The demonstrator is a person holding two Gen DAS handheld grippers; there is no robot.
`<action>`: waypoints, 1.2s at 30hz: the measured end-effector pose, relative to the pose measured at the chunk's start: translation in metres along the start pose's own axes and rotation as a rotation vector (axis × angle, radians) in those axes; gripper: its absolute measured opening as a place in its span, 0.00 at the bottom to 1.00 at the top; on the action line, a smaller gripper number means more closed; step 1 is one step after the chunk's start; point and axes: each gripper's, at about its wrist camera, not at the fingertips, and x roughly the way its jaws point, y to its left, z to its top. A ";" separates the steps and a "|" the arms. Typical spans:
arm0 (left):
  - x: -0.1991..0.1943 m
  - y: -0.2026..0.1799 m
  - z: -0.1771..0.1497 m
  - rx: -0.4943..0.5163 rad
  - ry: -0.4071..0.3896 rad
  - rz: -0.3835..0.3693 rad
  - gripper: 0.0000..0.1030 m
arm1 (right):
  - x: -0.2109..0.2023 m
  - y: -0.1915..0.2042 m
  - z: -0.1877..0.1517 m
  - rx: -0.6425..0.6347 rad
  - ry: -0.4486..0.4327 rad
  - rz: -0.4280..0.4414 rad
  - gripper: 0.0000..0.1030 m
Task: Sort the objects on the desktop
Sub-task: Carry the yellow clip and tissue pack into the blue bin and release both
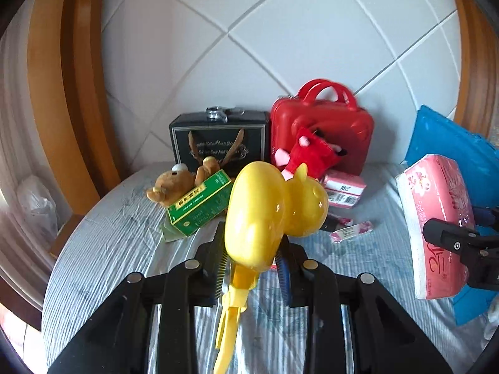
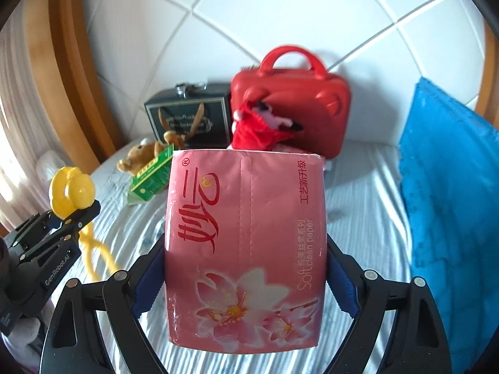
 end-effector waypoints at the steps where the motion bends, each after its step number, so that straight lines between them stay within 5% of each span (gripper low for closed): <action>1: -0.008 -0.004 0.001 0.005 -0.013 -0.005 0.27 | -0.008 -0.003 -0.002 0.003 -0.015 -0.004 0.88; 18: -0.116 -0.148 0.038 0.101 -0.208 -0.153 0.27 | -0.162 -0.107 -0.020 0.069 -0.271 -0.091 0.88; 28: -0.185 -0.295 0.099 0.161 -0.403 -0.290 0.27 | -0.262 -0.227 -0.019 0.126 -0.435 -0.212 0.88; 36: -0.212 -0.429 0.131 0.214 -0.429 -0.455 0.27 | -0.287 -0.343 -0.030 0.212 -0.402 -0.346 0.88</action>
